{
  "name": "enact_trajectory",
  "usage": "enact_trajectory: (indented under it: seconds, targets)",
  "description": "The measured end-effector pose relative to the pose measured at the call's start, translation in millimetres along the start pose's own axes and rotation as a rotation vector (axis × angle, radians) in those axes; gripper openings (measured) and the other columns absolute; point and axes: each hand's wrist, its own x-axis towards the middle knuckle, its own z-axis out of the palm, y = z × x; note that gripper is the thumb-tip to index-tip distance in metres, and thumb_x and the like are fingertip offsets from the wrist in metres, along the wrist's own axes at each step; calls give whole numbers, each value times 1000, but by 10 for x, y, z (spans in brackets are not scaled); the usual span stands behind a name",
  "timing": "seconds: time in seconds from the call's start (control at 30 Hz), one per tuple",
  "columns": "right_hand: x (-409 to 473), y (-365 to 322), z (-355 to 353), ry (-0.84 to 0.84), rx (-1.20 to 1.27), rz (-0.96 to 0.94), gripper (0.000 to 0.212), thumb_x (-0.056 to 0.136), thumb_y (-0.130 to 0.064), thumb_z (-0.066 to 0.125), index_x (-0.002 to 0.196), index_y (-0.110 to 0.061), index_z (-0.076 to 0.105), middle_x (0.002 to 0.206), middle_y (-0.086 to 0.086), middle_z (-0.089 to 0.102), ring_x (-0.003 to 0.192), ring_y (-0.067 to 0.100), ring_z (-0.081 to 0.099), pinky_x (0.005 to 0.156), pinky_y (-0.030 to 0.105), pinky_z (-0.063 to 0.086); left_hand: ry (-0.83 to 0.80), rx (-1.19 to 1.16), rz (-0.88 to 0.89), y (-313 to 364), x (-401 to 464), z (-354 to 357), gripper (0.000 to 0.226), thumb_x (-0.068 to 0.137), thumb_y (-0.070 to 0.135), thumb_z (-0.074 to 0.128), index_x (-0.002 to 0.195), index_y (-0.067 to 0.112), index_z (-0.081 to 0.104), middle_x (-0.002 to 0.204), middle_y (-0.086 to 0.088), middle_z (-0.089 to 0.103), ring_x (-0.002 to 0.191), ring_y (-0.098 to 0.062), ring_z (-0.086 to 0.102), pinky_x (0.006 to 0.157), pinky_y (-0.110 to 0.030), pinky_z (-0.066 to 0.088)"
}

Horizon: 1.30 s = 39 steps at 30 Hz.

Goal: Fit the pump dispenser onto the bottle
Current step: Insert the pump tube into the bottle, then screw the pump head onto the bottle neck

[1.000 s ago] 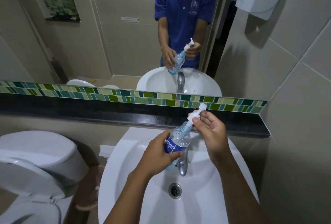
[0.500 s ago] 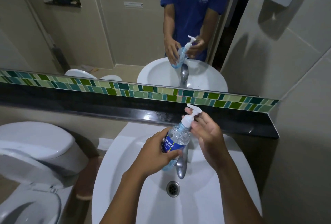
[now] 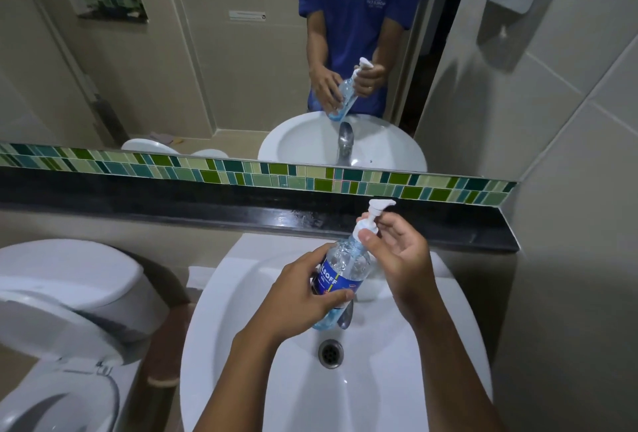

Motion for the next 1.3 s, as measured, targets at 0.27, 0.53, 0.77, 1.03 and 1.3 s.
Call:
enact_trajectory:
  seconds: [0.27,0.53,0.77,1.03,1.3]
  targets:
    - [-191,-141,-134,-52,-28,-14,21,90,-6,66,109,-15,67,96,-7,77,92,10,73,73,22,58,-72,-11,16,74,-184,42,61,81,30,86,133,47,59,120,21,72,105,3,67,79,-15,59]
    - [-377,-88,-115,-64,127,-21,29,94,-20,57,121,-21,63,118,-1,74,114,18,67,92,33,57,-63,11,68,143,-300,161,61,81,30,86,134,45,59,120,19,73,102,3,68,76,-12,57]
    - [-467,-89,-118,-78,49,18,30,91,-29,66,120,-26,63,122,-3,71,115,16,66,86,27,58,-58,3,39,74,-418,207,68,80,30,86,139,45,57,122,19,72,102,2,67,77,-14,57]
    - [-504,-87,-143,0,-51,81,35,80,-36,76,109,-21,64,107,0,74,106,23,70,81,31,60,-57,48,55,55,-495,197,67,77,38,86,138,47,58,122,19,72,108,-7,68,85,-23,60]
    - [-542,-150,-91,105,-160,-14,28,73,-19,85,95,-16,69,91,3,78,87,24,76,73,33,63,-26,69,85,51,-571,224,65,78,41,84,137,47,58,121,21,72,106,-3,68,87,-25,62]
